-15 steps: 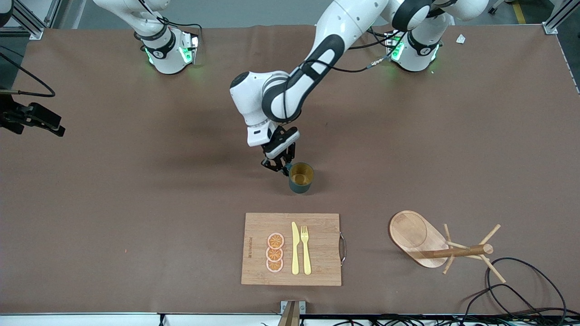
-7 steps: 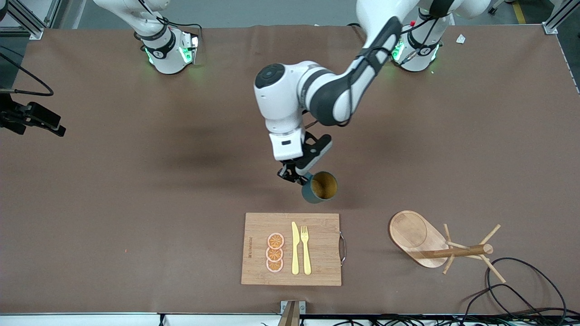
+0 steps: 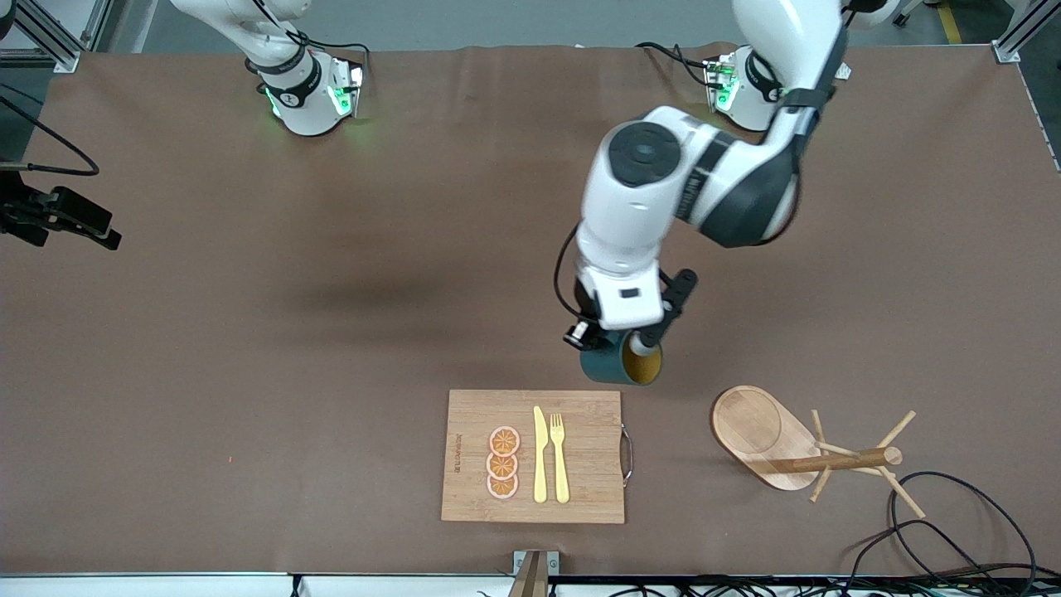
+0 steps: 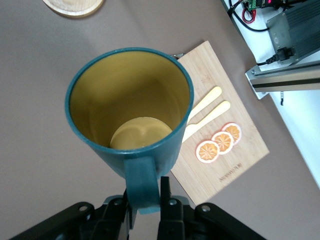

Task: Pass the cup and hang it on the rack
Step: 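Lift the mug with the left gripper and carry it to the rack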

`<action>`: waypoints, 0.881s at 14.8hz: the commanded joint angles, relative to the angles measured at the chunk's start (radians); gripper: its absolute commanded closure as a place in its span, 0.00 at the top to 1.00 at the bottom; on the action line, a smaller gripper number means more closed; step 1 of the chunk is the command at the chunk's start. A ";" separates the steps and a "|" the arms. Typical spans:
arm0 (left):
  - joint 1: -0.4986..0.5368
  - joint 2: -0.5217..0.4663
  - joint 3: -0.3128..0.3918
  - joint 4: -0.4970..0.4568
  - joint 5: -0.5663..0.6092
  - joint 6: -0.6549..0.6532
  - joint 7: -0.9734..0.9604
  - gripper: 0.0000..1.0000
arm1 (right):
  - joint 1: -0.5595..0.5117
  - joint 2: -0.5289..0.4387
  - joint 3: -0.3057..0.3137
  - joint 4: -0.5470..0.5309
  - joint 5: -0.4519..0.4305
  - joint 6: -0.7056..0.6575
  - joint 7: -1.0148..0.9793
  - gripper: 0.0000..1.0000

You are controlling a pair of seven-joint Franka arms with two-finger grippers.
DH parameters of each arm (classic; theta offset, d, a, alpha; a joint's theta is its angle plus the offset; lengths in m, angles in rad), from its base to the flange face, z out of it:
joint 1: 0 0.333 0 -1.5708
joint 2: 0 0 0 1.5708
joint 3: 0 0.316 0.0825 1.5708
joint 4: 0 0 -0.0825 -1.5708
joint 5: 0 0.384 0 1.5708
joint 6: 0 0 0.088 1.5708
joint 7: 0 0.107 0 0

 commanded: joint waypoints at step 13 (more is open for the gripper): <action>0.401 -0.020 -0.004 -0.028 -0.942 0.037 0.446 0.02 | 0.006 -0.017 0.008 -0.015 -0.009 0.002 0.021 1.00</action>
